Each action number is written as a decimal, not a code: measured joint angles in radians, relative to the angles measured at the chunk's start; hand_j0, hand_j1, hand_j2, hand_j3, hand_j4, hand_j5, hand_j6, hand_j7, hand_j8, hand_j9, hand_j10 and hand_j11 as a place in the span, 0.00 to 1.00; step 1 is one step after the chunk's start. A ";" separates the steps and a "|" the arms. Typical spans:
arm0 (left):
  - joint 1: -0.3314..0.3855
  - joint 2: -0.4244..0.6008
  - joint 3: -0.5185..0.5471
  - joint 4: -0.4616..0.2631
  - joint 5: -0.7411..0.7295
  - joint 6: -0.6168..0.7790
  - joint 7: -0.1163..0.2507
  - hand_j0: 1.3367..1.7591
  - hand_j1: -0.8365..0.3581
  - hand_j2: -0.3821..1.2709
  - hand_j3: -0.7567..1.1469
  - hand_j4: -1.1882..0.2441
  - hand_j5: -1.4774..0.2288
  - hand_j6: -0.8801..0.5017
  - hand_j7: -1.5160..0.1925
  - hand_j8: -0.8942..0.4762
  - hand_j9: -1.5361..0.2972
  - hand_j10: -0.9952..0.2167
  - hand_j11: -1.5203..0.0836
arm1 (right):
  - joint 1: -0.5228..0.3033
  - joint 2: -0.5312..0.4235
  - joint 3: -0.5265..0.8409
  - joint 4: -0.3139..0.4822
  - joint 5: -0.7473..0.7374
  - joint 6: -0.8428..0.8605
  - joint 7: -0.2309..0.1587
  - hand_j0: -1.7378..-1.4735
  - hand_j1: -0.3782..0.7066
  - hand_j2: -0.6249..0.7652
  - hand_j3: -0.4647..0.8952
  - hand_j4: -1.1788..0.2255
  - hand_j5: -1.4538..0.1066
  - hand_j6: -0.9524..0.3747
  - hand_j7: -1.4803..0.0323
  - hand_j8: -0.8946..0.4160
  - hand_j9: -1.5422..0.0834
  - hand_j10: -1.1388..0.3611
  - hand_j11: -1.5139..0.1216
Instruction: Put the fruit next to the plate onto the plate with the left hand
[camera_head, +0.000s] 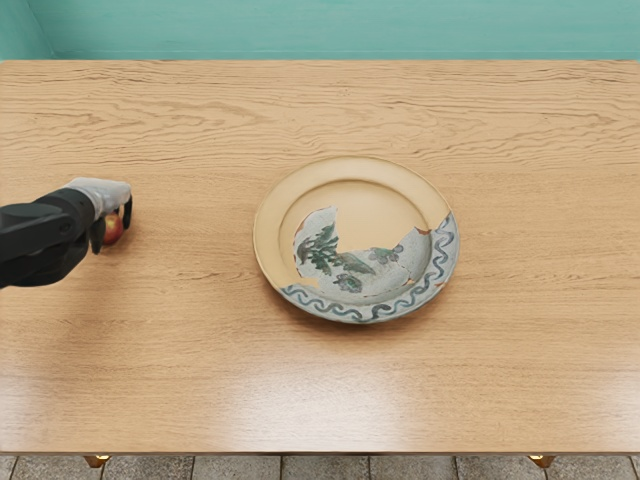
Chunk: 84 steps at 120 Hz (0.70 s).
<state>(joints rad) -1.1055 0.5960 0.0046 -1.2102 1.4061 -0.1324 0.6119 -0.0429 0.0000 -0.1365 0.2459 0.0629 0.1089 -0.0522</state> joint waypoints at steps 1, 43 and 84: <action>0.000 -0.001 0.000 0.000 -0.002 0.000 0.000 0.74 0.40 0.53 0.40 0.43 0.25 0.38 0.26 0.33 0.25 0.16 0.28 | 0.000 0.000 0.000 0.000 0.000 0.000 0.000 0.30 0.04 0.45 0.34 0.83 0.92 0.71 0.97 0.67 0.94 0.75 0.92; -0.133 -0.002 -0.053 -0.003 -0.305 -0.011 -0.001 0.74 0.35 0.59 0.40 0.45 0.17 0.44 0.21 0.40 0.21 0.12 0.24 | 0.000 0.000 0.000 0.000 0.000 0.000 0.000 0.30 0.04 0.45 0.34 0.83 0.92 0.71 0.97 0.67 0.94 0.75 0.92; -0.111 0.127 -0.440 -0.001 -1.036 -0.383 -0.001 0.74 0.37 0.57 0.40 0.42 0.15 0.44 0.20 0.39 0.21 0.11 0.23 | 0.000 0.000 0.000 0.000 0.000 0.000 0.000 0.30 0.04 0.45 0.34 0.83 0.92 0.71 0.97 0.67 0.94 0.75 0.92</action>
<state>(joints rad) -1.2164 0.7233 -0.4355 -1.2108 0.3700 -0.5157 0.6111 -0.0429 0.0000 -0.1365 0.2454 0.0629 0.1089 -0.0522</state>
